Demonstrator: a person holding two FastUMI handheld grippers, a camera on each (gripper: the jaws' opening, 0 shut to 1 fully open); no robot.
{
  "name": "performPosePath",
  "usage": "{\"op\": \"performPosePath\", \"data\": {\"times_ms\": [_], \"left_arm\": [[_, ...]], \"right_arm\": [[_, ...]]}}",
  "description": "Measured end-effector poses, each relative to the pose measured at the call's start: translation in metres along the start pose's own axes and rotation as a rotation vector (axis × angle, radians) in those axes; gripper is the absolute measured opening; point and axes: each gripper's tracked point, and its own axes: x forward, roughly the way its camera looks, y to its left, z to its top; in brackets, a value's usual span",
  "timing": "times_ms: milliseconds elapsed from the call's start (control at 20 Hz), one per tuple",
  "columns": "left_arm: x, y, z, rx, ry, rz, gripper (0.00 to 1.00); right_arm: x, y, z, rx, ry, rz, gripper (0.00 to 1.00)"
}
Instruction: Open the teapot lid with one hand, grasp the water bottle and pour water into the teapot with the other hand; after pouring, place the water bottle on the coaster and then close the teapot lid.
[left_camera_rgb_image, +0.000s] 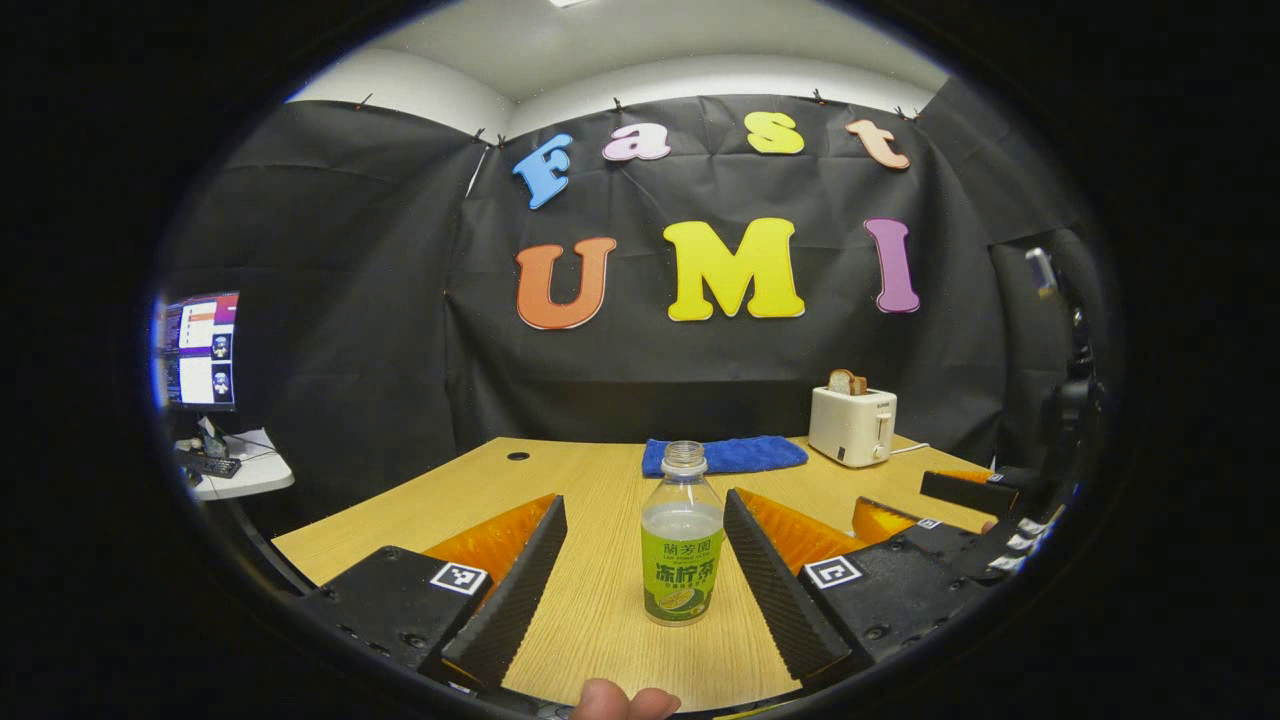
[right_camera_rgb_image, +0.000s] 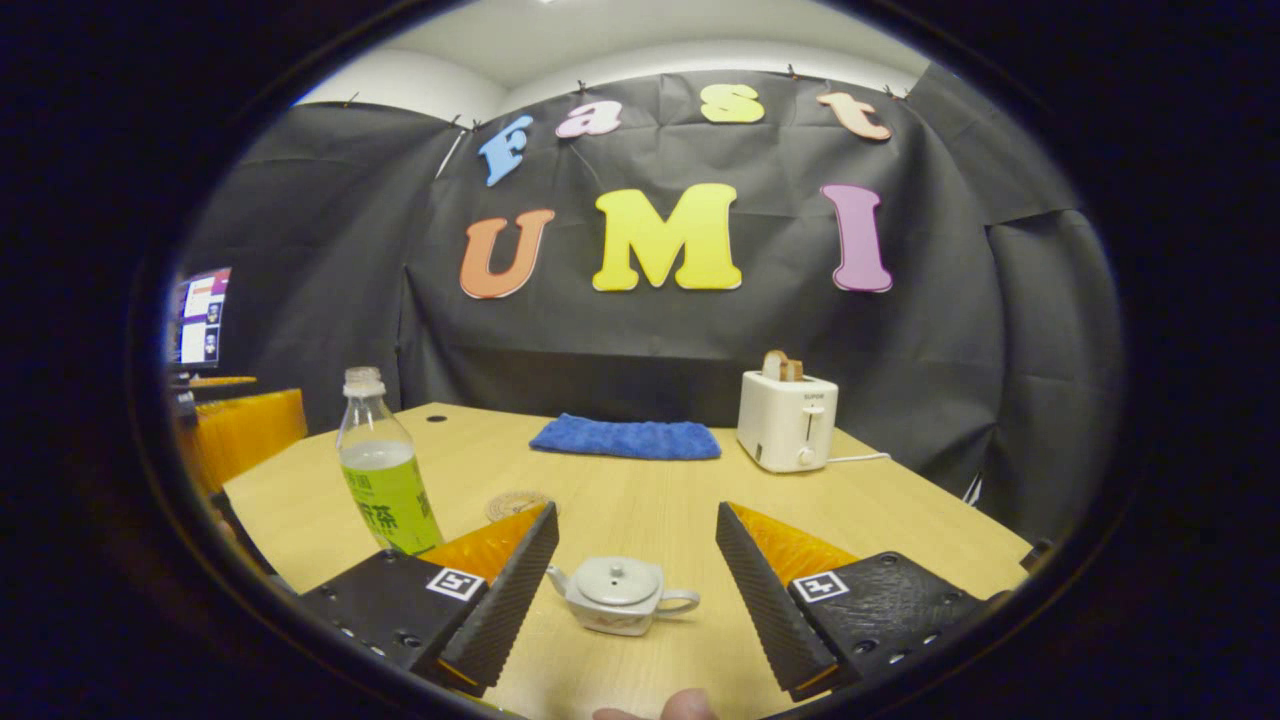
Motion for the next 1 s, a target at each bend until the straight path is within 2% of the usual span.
{"op": "performPosePath", "data": {"times_ms": [300, 350, 400, 450, 550, 650, 700, 750, 850, 900, 1000], "left_arm": [[0.000, 0.006, -0.001, -0.007, 0.002, 0.006, 0.99], [0.000, 0.006, -0.001, -0.009, 0.004, 0.006, 0.99], [0.001, 0.006, -0.002, -0.010, 0.006, 0.007, 0.99], [0.002, 0.007, -0.002, -0.009, 0.007, 0.008, 0.99], [0.001, 0.008, -0.004, -0.009, 0.009, 0.008, 0.99], [0.003, 0.007, -0.004, -0.008, 0.010, 0.005, 0.99], [0.003, 0.008, -0.004, -0.007, 0.009, 0.003, 0.99], [0.003, 0.006, -0.003, -0.007, 0.008, 0.002, 0.99], [0.004, 0.007, -0.006, -0.006, 0.012, 0.002, 0.99], [0.003, 0.008, -0.006, -0.006, 0.013, 0.002, 0.99], [0.005, 0.007, -0.006, -0.007, 0.014, 0.001, 0.99]], "right_arm": [[0.031, 0.002, -0.019, 0.003, 0.039, -0.006, 0.95], [0.035, 0.003, -0.019, 0.006, 0.041, -0.003, 0.93], [0.040, 0.005, -0.021, 0.008, 0.043, 0.000, 0.85], [0.044, 0.007, -0.021, 0.008, 0.047, 0.003, 0.82], [0.049, 0.009, -0.028, 0.004, 0.064, 0.003, 0.65], [0.051, 0.010, -0.030, 0.000, 0.071, 0.000, 0.39], [0.053, 0.012, -0.030, 0.000, 0.079, 0.010, 0.31], [0.055, 0.016, -0.034, 0.002, 0.084, 0.026, 0.29], [0.054, 0.013, -0.033, 0.005, 0.088, 0.006, 0.10], [0.056, 0.014, -0.037, -0.001, 0.095, 0.014, 0.07], [0.056, 0.014, -0.036, 0.004, 0.086, 0.023, 0.10]]}}
